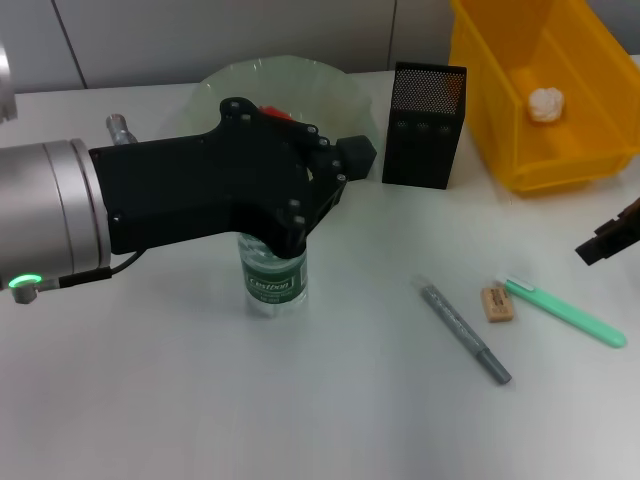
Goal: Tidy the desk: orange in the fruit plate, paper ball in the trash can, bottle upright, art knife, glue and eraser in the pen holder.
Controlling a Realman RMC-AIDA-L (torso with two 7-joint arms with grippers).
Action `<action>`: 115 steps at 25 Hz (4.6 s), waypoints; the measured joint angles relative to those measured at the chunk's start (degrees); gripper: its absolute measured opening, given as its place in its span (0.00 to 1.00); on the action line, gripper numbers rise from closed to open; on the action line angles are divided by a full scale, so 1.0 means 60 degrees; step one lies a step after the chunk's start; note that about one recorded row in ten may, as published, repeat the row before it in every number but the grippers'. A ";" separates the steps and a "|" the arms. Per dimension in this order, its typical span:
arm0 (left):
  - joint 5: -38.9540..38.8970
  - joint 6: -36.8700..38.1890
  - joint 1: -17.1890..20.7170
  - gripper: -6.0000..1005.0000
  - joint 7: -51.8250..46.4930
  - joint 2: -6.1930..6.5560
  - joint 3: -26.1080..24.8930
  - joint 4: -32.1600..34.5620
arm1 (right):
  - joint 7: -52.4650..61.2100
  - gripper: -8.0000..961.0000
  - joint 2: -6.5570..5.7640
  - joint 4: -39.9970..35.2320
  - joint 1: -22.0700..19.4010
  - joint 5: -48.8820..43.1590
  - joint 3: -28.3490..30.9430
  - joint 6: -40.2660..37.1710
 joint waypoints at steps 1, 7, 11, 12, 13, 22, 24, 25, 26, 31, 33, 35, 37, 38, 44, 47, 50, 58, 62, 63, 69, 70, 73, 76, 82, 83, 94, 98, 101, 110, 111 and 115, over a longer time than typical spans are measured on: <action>-0.0007 -0.0002 0.0023 0.00 0.0051 -0.0001 -0.0008 -0.0004 | -0.0097 0.49 0.0005 0.0156 0.0070 -0.0009 -0.0032 -0.0145; -0.0146 -0.0010 0.0159 0.00 0.0243 -0.0011 -0.0045 -0.0072 | -0.0585 0.52 0.0209 0.0830 0.0400 -0.0161 -0.0203 -0.0925; -0.0267 -0.0014 0.0252 0.00 0.0274 -0.0004 -0.0183 -0.0122 | -0.0789 0.55 0.0383 0.0939 0.0504 -0.0372 -0.0767 -0.1477; -0.0305 -0.0014 0.0274 0.00 0.0305 -0.0010 -0.0205 -0.0124 | -0.0914 0.56 0.0467 0.0985 0.0528 -0.0391 -0.1101 -0.1661; -0.0371 -0.0014 0.0298 0.00 0.0355 -0.0014 -0.0221 -0.0135 | -0.0914 0.56 0.0467 0.0985 0.0528 -0.0391 -0.1101 -0.1661; -0.1003 -0.0018 0.0529 0.00 0.0771 0.0005 -0.0272 -0.0397 | -0.1239 0.64 0.0903 0.0979 0.0570 -0.0821 -0.1788 -0.2447; -0.1003 -0.0022 0.0534 0.00 0.0757 0.0009 -0.0272 -0.0397 | -0.1247 0.64 0.0934 0.0966 0.0593 -0.0825 -0.1791 -0.2510; -0.1004 -0.0026 0.0534 0.00 0.0743 0.0009 -0.0272 -0.0398 | -0.1252 0.64 0.0939 0.0964 0.0600 -0.0824 -0.1791 -0.2529; -0.1003 -0.0028 0.0539 0.00 0.0738 0.0011 -0.0272 -0.0398 | -0.1260 0.64 0.0943 0.0964 0.0607 -0.0814 -0.1789 -0.2537; -0.1004 -0.0028 0.0551 0.00 0.0733 0.0011 -0.0272 -0.0398 | -0.1291 0.63 0.1013 0.0964 0.0650 -0.0773 -0.1743 -0.2544; -0.1004 -0.0029 0.0553 0.00 0.0733 0.0011 -0.0272 -0.0409 | -0.1293 0.63 0.1092 0.0970 0.0676 -0.0771 -0.1726 -0.2545; -0.1004 -0.0029 0.0555 0.00 0.0736 0.0012 -0.0271 -0.0421 | -0.1295 0.63 0.1182 0.0980 0.0721 -0.0772 -0.1758 -0.2546; -0.1004 -0.0029 0.0555 0.00 0.0744 0.0012 -0.0258 -0.0432 | -0.1296 0.63 0.1264 0.0980 0.0747 -0.0780 -0.1797 -0.2535; -0.1004 -0.0029 0.0555 0.00 0.0746 0.0011 -0.0255 -0.0435 | -0.1297 0.63 0.1300 0.0975 0.0759 -0.0784 -0.1805 -0.2520; -0.1004 -0.0029 0.0604 0.00 0.0784 0.0006 -0.0250 -0.0478 | -0.1263 0.63 0.1367 0.1005 0.0779 -0.0825 -0.1815 -0.2403; -0.1004 -0.0028 0.0610 0.00 0.0793 -0.0002 -0.0255 -0.0492 | -0.1196 0.63 0.1373 0.0897 0.0703 -0.0833 -0.1791 -0.2177; -0.1004 -0.0028 0.0613 0.00 0.0795 -0.0004 -0.0257 -0.0492 | -0.1097 0.63 0.1373 0.0601 0.0579 -0.0836 -0.1722 -0.1834; -0.1003 -0.0028 0.0595 0.00 0.0810 -0.0004 -0.0257 -0.0492 | -0.0989 0.63 0.1570 -0.0769 -0.0078 -0.0839 -0.1718 -0.1293; -0.1004 -0.0026 0.0576 0.00 0.0826 -0.0015 -0.0257 -0.0533 | -0.0988 0.63 0.1567 -0.0535 -0.0105 -0.0840 -0.1717 -0.1349; -0.1003 -0.0025 0.0576 0.00 0.0830 -0.0019 -0.0257 -0.0544 | -0.0988 0.63 0.1566 -0.0491 -0.0105 -0.0840 -0.1718 -0.1372; -0.1003 -0.0026 0.0603 0.00 0.0838 -0.0019 -0.0256 -0.0564 | -0.0989 0.63 0.1542 -0.0464 -0.0152 -0.0849 -0.1580 -0.1423; -0.1004 -0.0027 0.0606 0.00 0.0839 -0.0019 -0.0256 -0.0567 | -0.0989 0.63 0.1531 -0.0463 -0.0159 -0.0857 -0.1523 -0.1424; -0.1003 -0.0028 0.0612 0.00 0.0844 -0.0018 -0.0257 -0.0574 | -0.0989 0.63 0.1497 -0.0462 -0.0188 -0.0864 -0.1406 -0.1427; -0.1003 -0.0029 0.0614 0.00 0.0863 -0.0018 -0.0257 -0.0574 | -0.0989 0.63 0.1471 -0.0462 -0.0214 -0.0869 -0.1354 -0.1443; -0.1003 -0.0029 0.0596 0.00 0.0870 -0.0018 -0.0257 -0.0574 | -0.0992 0.61 0.1465 -0.0120 -0.0197 -0.0995 -0.1352 -0.1702; -0.1003 -0.0029 0.0598 0.00 0.0870 -0.0018 -0.0257 -0.0574 | -0.1007 0.61 0.1464 -0.0046 -0.0182 -0.0997 -0.1352 -0.1743; -0.1003 -0.0029 0.0614 0.00 0.0869 -0.0019 -0.0257 -0.0589 | -0.1096 0.44 0.1476 0.0082 -0.0131 -0.0999 -0.1351 -0.2017; -0.1004 -0.0028 0.0614 0.00 0.0868 -0.0018 -0.0257 -0.0589 | -0.1096 0.41 0.1474 0.0120 -0.0131 -0.1010 -0.1350 -0.2039; -0.1003 -0.0028 0.0614 0.00 0.0869 -0.0018 -0.0257 -0.0588 | -0.1097 0.40 0.1474 0.0191 -0.0131 -0.1013 -0.1373 -0.2094; -0.1003 -0.0029 0.0642 0.00 0.0934 -0.0018 -0.0257 -0.0588 | -0.1116 0.40 0.1475 0.0359 -0.0109 -0.1014 -0.1423 -0.2260; -0.1003 -0.0029 0.0642 0.00 0.0934 -0.0018 -0.0257 -0.0588 | -0.1116 0.40 0.1475 0.0359 -0.0109 -0.1014 -0.1423 -0.2260; -0.1003 -0.0028 0.0644 0.00 0.0938 -0.0018 -0.0257 -0.0589 | -0.1128 0.40 0.1475 0.0660 0.0005 -0.1014 -0.1437 -0.2403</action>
